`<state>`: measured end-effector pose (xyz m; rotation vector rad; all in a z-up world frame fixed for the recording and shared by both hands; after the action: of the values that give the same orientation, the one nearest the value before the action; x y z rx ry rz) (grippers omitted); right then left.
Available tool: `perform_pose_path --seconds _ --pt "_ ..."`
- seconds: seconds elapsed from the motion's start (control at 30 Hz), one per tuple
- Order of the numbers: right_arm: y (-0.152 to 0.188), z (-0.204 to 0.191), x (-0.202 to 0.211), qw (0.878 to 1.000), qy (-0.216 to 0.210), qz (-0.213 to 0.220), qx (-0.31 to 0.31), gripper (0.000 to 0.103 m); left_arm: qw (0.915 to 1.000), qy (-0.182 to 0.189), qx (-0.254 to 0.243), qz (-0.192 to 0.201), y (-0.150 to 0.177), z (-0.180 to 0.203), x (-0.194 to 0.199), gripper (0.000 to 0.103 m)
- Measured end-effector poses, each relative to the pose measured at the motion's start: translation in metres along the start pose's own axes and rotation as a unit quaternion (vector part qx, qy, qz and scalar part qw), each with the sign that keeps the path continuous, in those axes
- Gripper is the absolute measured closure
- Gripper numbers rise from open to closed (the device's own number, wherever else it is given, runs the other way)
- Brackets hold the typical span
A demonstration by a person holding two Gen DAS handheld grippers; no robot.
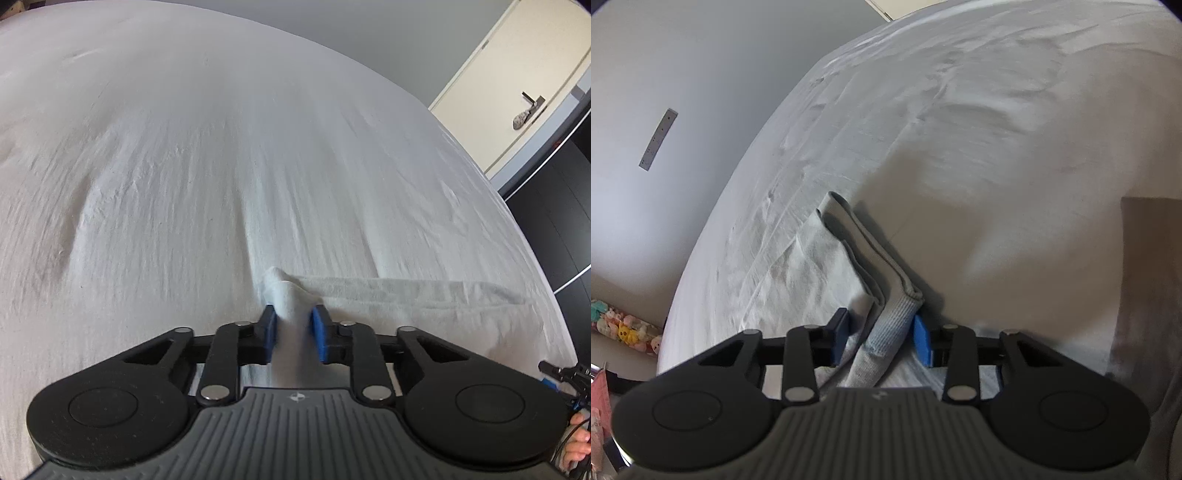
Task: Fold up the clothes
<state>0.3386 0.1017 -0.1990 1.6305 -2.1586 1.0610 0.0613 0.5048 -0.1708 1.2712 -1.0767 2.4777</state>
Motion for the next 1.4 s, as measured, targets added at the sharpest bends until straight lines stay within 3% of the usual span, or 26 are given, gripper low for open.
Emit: perform_pose_path --seconds 0.13,0.33,0.47,0.8,1.1,1.2,1.4 --pt "-0.001 -0.006 0.008 1.0 -0.009 0.014 0.013 0.079 0.9997 0.005 0.017 0.018 -0.004 0.0 0.01 0.093" --pt "-0.003 -0.03 0.025 0.999 -0.017 0.029 0.04 0.082 0.9989 -0.012 -0.008 0.044 -0.006 0.0 0.047 0.094" --pt "0.012 -0.055 0.028 0.998 -0.033 0.01 0.05 0.082 0.9976 -0.04 -0.002 0.056 -0.007 -0.022 0.083 0.094" --pt "0.083 -0.137 0.033 0.993 -0.092 -0.044 0.06 0.082 0.9912 -0.098 0.034 0.082 0.027 -0.112 0.22 0.094" --pt "0.153 -0.174 0.083 0.986 -0.118 -0.082 0.085 0.082 0.9866 -0.108 0.085 0.089 0.086 -0.167 0.319 0.094" --pt "0.174 -0.173 0.097 0.984 -0.113 -0.092 0.107 0.082 0.9862 -0.129 0.077 0.069 0.09 -0.174 0.301 0.094" --pt "0.198 -0.161 0.075 0.982 -0.043 -0.127 0.133 0.082 0.9842 -0.158 0.075 0.03 0.111 -0.197 0.26 0.094"
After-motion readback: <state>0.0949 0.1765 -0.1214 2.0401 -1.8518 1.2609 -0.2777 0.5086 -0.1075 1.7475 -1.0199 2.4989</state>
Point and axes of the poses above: each gripper's, at about its wrist camera, not at the fingertips, and x roughly against the way its jaws point, z to its right, y to its underside, the point moved 3 cm from there along -x, roughly the way its jaws point, and after that the axes turned 4 degrees about -y, right-handed, at the moved point
